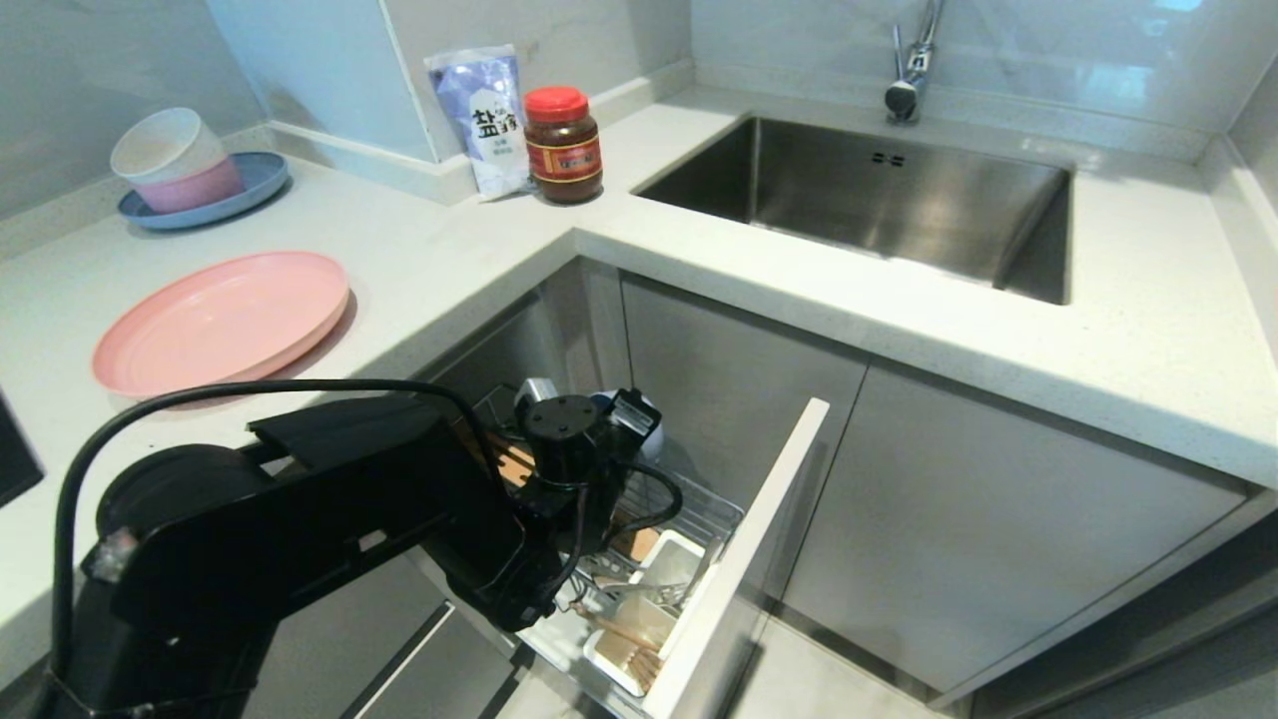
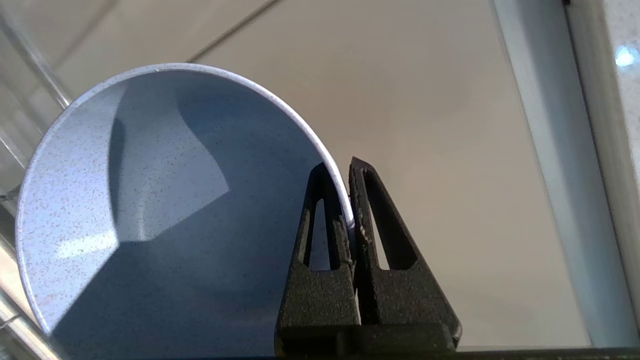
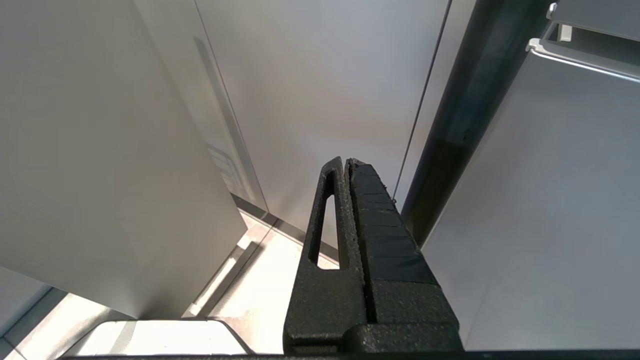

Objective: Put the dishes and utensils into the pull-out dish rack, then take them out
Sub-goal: Pick up the bowl and place it in the cupboard

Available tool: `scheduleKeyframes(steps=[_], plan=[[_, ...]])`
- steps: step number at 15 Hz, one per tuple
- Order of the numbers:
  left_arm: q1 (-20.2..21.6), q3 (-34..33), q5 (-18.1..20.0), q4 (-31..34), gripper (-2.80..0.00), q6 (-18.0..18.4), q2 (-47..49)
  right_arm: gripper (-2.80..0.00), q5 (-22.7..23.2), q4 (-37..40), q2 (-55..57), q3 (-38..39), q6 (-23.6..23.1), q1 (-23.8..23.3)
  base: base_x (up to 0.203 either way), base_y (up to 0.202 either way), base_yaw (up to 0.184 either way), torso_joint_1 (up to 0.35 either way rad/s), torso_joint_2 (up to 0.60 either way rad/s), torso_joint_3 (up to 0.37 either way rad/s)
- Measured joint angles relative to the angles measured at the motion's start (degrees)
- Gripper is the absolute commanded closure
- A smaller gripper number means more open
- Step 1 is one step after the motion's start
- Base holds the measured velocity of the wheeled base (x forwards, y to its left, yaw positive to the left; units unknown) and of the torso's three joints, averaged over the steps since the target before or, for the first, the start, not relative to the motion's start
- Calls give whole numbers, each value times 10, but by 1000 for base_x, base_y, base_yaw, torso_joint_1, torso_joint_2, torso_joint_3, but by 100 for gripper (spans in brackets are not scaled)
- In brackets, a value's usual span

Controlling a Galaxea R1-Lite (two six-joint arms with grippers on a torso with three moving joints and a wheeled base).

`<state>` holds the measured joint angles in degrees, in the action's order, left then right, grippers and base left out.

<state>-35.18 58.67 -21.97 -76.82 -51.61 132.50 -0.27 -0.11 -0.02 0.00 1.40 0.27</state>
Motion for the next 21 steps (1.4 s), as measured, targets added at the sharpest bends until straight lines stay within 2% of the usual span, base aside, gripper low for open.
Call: scheduleKeyframes(steps=[2, 6, 9, 10, 21], plan=[[3, 0, 2, -3, 0, -1, 10, 0, 0, 0, 0, 0, 0, 0, 0, 0, 0, 0, 0, 0], [6, -2, 6, -2, 0, -28, 27, 0, 0, 0, 0, 0, 0, 0, 0, 0, 0, 0, 0, 0], [6, 0, 35, -5, 0, -74, 44, 0, 0, 0, 0, 0, 0, 0, 0, 0, 0, 0, 0, 0], [6, 1, 39, -6, 0, -79, 47, 0, 0, 0, 0, 0, 0, 0, 0, 0, 0, 0, 0, 0], [8, 1, 40, -24, 0, -84, 61, 0, 0, 0, 0, 0, 0, 0, 0, 0, 0, 0, 0, 0]])
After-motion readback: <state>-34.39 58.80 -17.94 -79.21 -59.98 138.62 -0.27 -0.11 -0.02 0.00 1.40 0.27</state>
